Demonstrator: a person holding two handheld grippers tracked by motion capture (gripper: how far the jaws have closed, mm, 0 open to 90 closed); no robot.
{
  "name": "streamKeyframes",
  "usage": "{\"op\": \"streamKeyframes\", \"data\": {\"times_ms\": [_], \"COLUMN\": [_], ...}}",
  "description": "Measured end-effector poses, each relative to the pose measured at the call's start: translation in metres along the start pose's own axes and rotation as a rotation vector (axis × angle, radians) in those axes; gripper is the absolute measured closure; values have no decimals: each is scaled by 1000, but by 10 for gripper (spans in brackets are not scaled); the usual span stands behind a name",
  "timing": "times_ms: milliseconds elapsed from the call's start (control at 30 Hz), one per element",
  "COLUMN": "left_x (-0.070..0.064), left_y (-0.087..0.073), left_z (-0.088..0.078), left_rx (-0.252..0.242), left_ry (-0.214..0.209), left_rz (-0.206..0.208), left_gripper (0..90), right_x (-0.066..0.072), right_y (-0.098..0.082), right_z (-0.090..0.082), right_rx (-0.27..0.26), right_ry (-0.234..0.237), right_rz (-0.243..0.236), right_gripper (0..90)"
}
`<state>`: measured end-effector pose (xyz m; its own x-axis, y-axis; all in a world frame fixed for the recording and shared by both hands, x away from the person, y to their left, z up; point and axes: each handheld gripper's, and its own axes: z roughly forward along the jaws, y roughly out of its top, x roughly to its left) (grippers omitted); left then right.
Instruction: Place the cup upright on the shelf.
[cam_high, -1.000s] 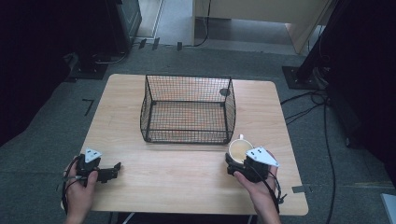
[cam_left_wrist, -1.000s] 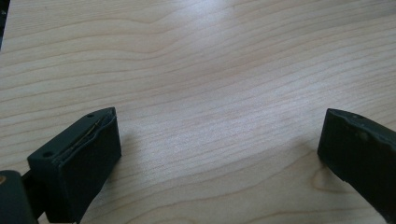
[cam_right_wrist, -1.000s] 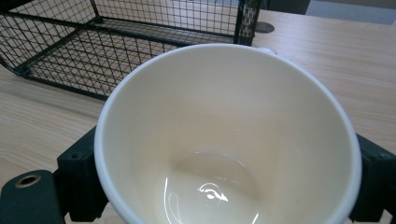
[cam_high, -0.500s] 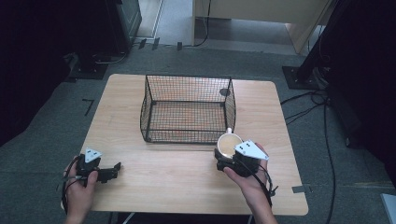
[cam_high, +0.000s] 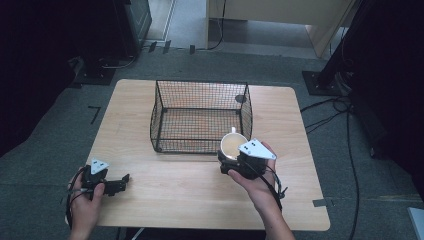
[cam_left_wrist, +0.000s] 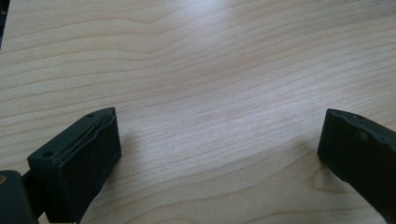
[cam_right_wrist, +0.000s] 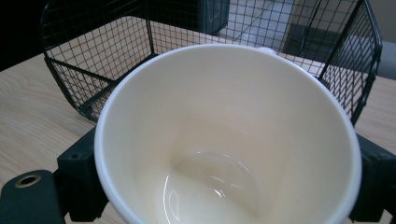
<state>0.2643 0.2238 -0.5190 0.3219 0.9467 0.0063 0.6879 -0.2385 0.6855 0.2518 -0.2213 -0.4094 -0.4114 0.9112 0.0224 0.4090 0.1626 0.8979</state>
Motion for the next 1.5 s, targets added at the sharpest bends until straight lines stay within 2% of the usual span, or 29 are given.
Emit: {"op": "streamKeyframes", "data": {"times_ms": [633,967,1233,1500], "left_x": [0,1,1,1], "left_y": [0,0,0,0], "left_z": [0,0,0,-1], "left_rx": [-1,-3,-4,-2], "left_ry": [-2,-3,-6,-6], "left_rz": [-3,-6,-9,-8], "left_gripper": [0,0,0,0], "right_x": [6,8,4,-4], "right_y": [39,61,76,88], "right_z": [17,37,48,73], "right_rx": [-45,-65,-83,-102], "right_ry": [7,6,-13,-33], "right_rz": [-33,-36,-35,-43], "right_gripper": [103,103,103,103]}}
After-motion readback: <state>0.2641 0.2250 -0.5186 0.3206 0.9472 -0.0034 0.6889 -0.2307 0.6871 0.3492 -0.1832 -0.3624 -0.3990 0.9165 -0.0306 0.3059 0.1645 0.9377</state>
